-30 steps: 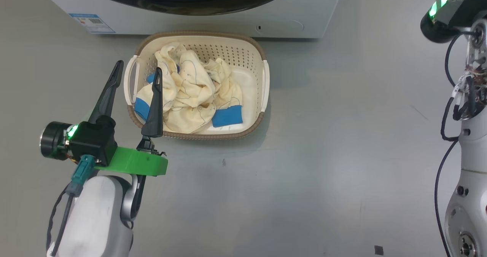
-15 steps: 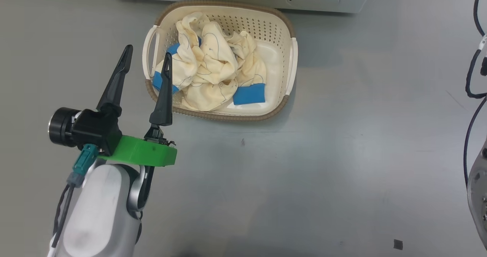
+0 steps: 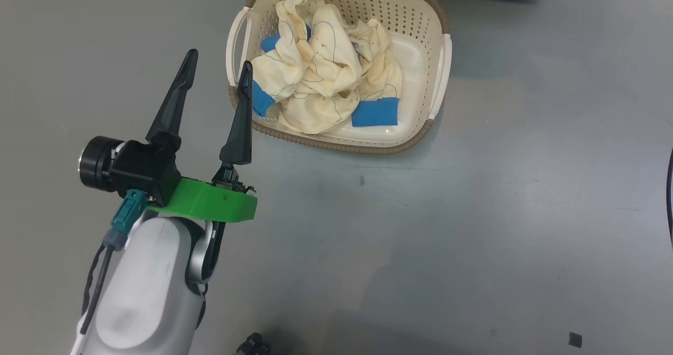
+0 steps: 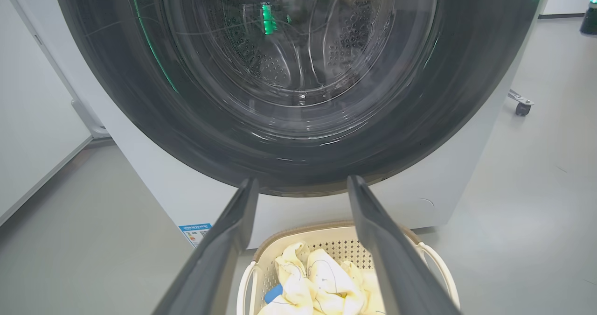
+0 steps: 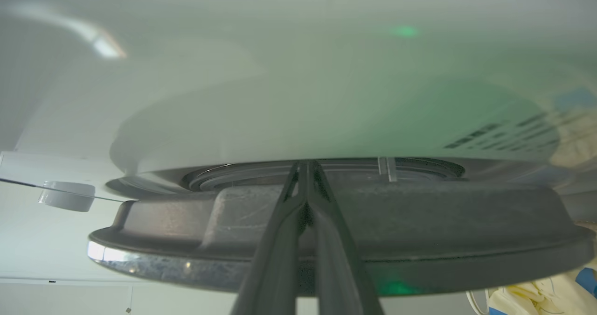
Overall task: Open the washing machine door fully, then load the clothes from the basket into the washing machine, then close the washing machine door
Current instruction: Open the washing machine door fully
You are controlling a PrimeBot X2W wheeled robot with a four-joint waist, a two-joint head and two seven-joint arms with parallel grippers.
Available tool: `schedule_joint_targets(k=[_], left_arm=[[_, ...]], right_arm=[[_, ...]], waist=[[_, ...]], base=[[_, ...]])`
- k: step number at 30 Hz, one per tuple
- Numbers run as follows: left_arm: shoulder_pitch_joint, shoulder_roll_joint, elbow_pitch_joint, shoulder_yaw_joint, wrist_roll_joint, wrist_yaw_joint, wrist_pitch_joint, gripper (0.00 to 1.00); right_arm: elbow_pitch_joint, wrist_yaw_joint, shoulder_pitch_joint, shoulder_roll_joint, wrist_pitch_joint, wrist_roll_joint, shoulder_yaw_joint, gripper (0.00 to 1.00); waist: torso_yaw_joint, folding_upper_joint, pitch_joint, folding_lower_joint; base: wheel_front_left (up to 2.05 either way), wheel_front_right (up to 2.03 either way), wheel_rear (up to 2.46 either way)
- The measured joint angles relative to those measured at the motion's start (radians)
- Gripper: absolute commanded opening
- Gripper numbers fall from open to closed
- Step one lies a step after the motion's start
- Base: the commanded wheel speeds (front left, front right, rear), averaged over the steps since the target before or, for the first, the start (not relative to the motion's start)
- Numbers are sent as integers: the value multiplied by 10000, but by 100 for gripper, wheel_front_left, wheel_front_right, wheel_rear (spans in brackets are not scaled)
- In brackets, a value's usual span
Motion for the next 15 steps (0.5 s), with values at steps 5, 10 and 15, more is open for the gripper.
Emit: schedule_joint_targets(k=[5,10,15], left_arm=[[-14,0,6,-25,0,58,0,100],[-39,-2,13,-50,2,96,0,100],[-70,-2,25,-84,2,176,0,100]], right_arm=[[374,0,-174,-109,73,-188,134,0],[606,0,-316,-159,207,-211,190,0],[746,0,-373,-190,313,-209,213,0]], waist=[[108,0,56,0],[140,0,73,0],[137,0,66,0]], base=[[0,0,0],[0,0,0],[0,0,0]])
